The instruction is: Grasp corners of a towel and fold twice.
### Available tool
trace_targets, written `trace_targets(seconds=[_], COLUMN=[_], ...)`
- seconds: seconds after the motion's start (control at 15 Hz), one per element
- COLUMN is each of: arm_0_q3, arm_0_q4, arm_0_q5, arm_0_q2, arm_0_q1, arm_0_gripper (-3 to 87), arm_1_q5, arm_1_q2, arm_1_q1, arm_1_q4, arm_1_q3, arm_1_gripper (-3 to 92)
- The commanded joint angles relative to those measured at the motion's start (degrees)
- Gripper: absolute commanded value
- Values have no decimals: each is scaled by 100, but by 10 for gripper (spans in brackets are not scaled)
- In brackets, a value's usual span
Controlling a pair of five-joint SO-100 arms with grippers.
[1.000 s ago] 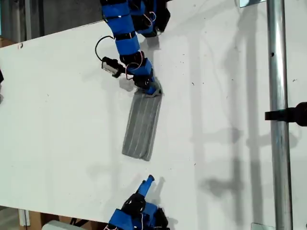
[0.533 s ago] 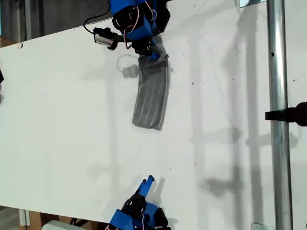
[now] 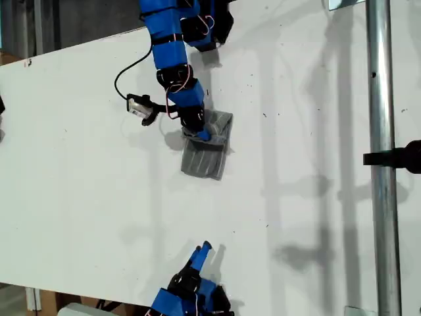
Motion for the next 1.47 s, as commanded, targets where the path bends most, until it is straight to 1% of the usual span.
trace_targets(seconds=[0.0, 0.2, 0.27, 0.33, 0.4, 0.47, 0.53, 0.6, 0.73, 0.8, 0.87, 0.93, 1.0, 1.07, 1.13, 1.2, 1.27, 1.33, 1.4], arm_0_q3=[53, 677, 773, 809, 870, 940, 984, 1116, 1688, 1986, 2373, 2751, 3120, 3428, 3542, 3542, 3542, 3533, 3542], arm_0_q4=[-114, -404, -387, -369, -404, -483, -519, -615, -879, -1081, -1380, -1582, -1626, -1635, -1415, -1204, -562, -9, -18], arm_0_q5=[-62, -132, -132, -114, -123, -141, -229, -290, -650, -800, -896, -896, -967, -1055, -1371, -1969, -2777, -2927, -1354], arm_0_q2=[141, 1327, 1767, 2092, 2338, 2452, 2470, 2566, 2698, 2698, 2698, 2698, 2698, 2698, 2698, 2698, 2698, 2602, 2698], arm_0_q1=[0, 53, 18, 18, 18, 35, 35, 44, 62, 62, 26, 35, 26, 26, 9, 26, -53, -167, -114], arm_0_gripper=[250, 229, 225, 223, 213, 200, 190, 178, 159, 159, 154, 144, 137, 136, 127, 122, 122, 121, 121], arm_1_q5=[-158, -281, -492, -501, -562, -721, -721, -765, -905, -905, -905, -861, -633, -396, -149, 88, 264, 527, 1134], arm_1_q2=[-598, -1151, -1230, -1248, -1160, -1011, -835, -589, -79, 360, 1028, 1819, 2681, 3665, 4526, 5027, 5326, 5616, 6082], arm_1_q1=[158, 343, 413, 483, 562, 659, 809, 923, 967, 993, 976, 940, 923, 853, 756, 721, 729, 738, 615], arm_1_q4=[-949, -1934, -2285, -2417, -2514, -2936, -3111, -3199, -2443, -1942, -1230, -246, 756, 1354, 1951, 2514, 2725, 2769, 2707], arm_1_q3=[-501, -510, -536, -650, -765, -729, -782, -809, -914, -694, -316, 185, 800, 1608, 2197, 2549, 2900, 3270, 3771], arm_1_gripper=[-2, -2, 17, 252, 323, 260, 225, 211, 208, 191, 171, 69, -2, -2, -2, -2, -2, -2, -2])
